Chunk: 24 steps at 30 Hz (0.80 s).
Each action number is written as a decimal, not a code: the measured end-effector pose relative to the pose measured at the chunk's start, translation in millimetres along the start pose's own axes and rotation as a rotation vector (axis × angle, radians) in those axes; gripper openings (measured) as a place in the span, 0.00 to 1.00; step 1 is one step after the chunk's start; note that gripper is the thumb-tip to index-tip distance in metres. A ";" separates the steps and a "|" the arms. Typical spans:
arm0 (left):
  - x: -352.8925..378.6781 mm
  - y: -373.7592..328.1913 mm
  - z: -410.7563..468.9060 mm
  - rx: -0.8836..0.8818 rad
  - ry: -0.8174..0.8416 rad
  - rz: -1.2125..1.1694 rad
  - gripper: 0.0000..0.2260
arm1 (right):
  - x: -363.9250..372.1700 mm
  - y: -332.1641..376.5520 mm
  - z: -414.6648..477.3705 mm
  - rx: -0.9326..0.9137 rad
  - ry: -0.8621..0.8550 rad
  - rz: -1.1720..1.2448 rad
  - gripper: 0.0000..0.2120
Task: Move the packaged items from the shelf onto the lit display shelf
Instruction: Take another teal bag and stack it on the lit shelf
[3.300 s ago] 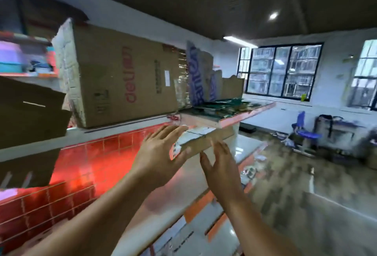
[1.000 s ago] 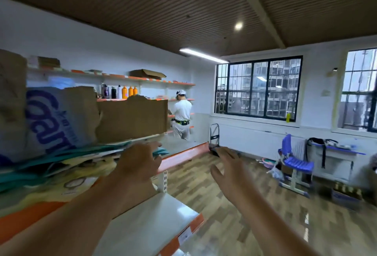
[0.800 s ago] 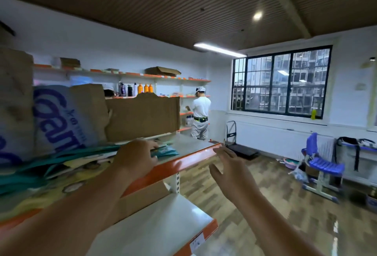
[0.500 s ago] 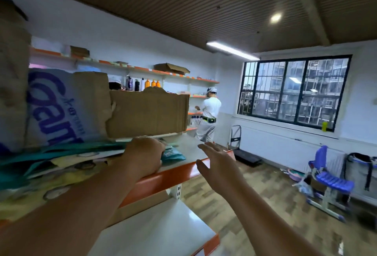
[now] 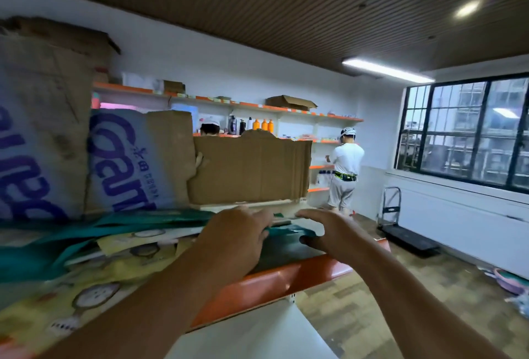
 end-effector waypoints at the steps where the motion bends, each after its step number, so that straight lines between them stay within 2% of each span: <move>1: -0.8 -0.7 -0.8 0.002 0.002 -0.006 0.05 | 5.0 -2.7 5.6 -0.034 0.003 0.018 0.27; 3: 0.0 -5.0 -0.8 0.011 0.035 0.015 0.04 | 9.6 0.0 12.8 -0.119 0.014 -0.008 0.23; 6: 5.8 -4.4 -0.9 -0.045 0.109 0.003 0.06 | 5.8 10.1 16.8 -0.217 0.036 0.000 0.24; 9: 13.6 -0.9 0.9 -0.103 0.160 0.060 0.20 | 0.3 15.3 22.6 -0.281 0.041 -0.006 0.25; 11: 17.0 -0.8 1.7 -0.117 0.184 0.099 0.26 | -7.0 20.9 19.2 -0.344 0.025 0.013 0.21; 16: 27.1 9.0 -1.1 -0.250 0.265 0.130 0.24 | 10.1 19.4 20.5 -0.468 0.078 0.112 0.16; 19: 24.2 3.8 -0.4 -0.231 0.251 0.166 0.22 | 20.7 18.4 25.5 -0.477 0.126 0.192 0.23; 21: 17.1 2.2 -2.1 -0.229 0.206 0.182 0.22 | 22.6 18.3 27.6 -0.498 0.107 0.200 0.25; 24: 8.4 3.4 -7.9 -0.226 0.152 0.209 0.28 | 12.5 9.1 29.7 -0.471 -0.002 0.202 0.24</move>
Point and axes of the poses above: each hand's wrist, its own z-axis towards the middle knuckle, its own x-axis out of the palm, y = z × x, the point moved 8 cm from there along z, towards the middle knuckle, and after that the axes turned 3 degrees about x, right-handed, at the moved point
